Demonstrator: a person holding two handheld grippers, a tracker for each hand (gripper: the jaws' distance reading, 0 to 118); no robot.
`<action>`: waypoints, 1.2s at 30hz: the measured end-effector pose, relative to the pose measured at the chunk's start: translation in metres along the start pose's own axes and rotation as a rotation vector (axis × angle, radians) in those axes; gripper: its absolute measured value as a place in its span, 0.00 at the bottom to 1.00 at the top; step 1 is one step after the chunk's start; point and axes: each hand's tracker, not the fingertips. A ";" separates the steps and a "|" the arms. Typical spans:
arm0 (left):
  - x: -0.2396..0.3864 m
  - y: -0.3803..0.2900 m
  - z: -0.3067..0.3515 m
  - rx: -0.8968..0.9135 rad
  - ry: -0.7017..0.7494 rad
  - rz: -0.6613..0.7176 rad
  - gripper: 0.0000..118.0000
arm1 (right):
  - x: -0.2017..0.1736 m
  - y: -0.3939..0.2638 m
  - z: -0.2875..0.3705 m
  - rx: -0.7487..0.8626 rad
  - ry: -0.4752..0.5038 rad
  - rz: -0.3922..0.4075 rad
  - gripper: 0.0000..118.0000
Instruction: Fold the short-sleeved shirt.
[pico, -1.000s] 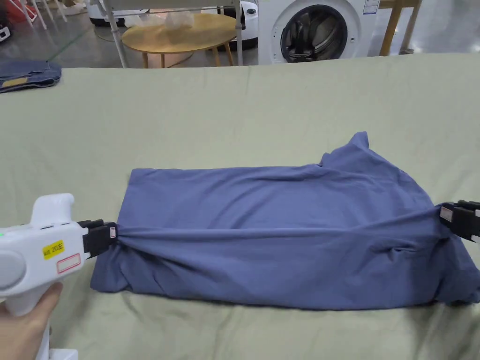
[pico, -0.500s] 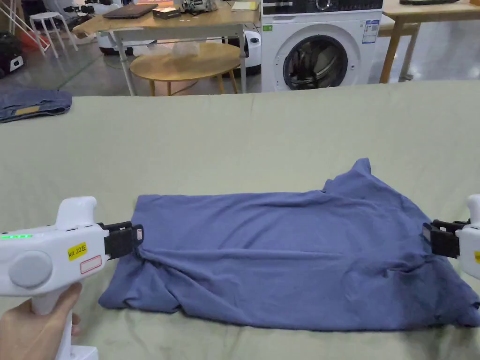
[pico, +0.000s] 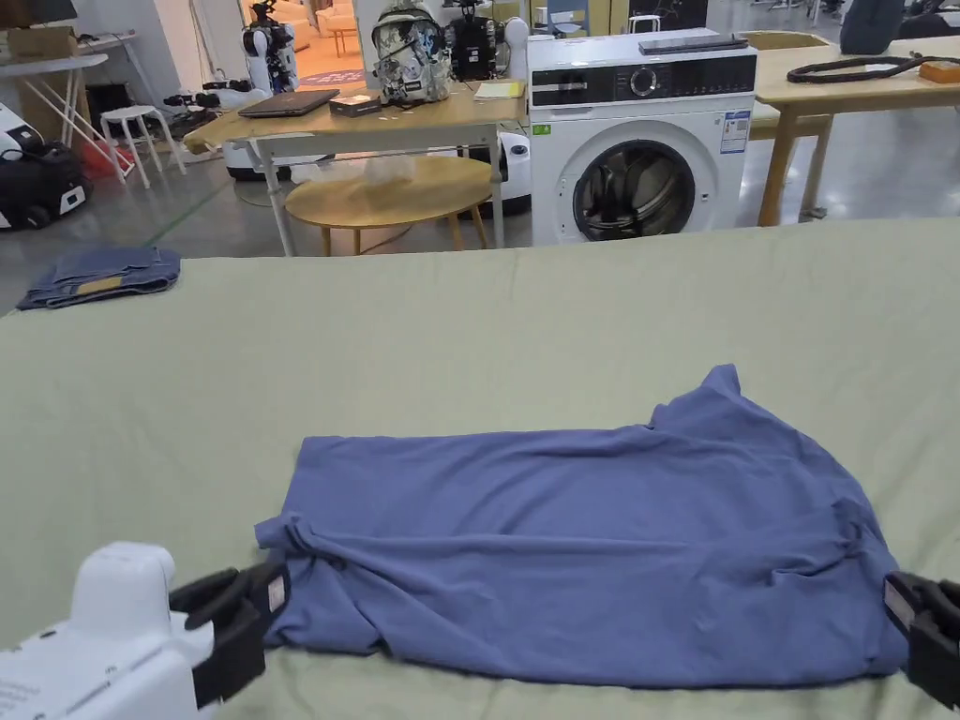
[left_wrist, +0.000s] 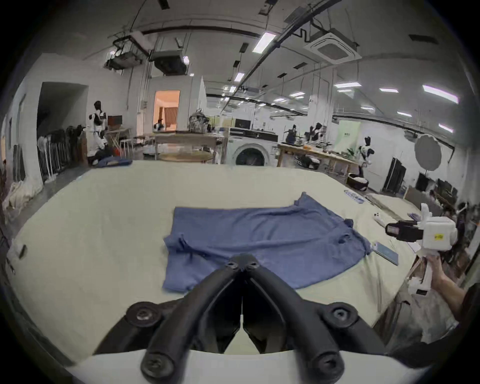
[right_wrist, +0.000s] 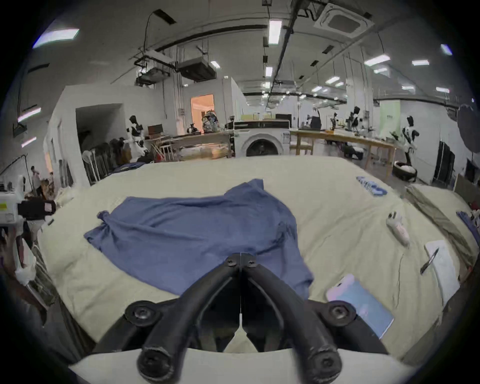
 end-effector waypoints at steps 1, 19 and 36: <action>-0.005 -0.007 -0.001 0.008 0.010 0.012 0.00 | -0.002 -0.006 0.003 -0.010 0.000 -0.009 0.00; -0.106 -0.039 -0.163 -0.371 0.178 0.203 0.33 | 0.028 -0.029 0.008 -0.097 -0.034 -0.095 0.00; -0.095 -0.038 -0.169 -0.402 0.226 0.112 0.00 | 0.089 -0.037 -0.142 -0.350 -0.213 -0.415 0.51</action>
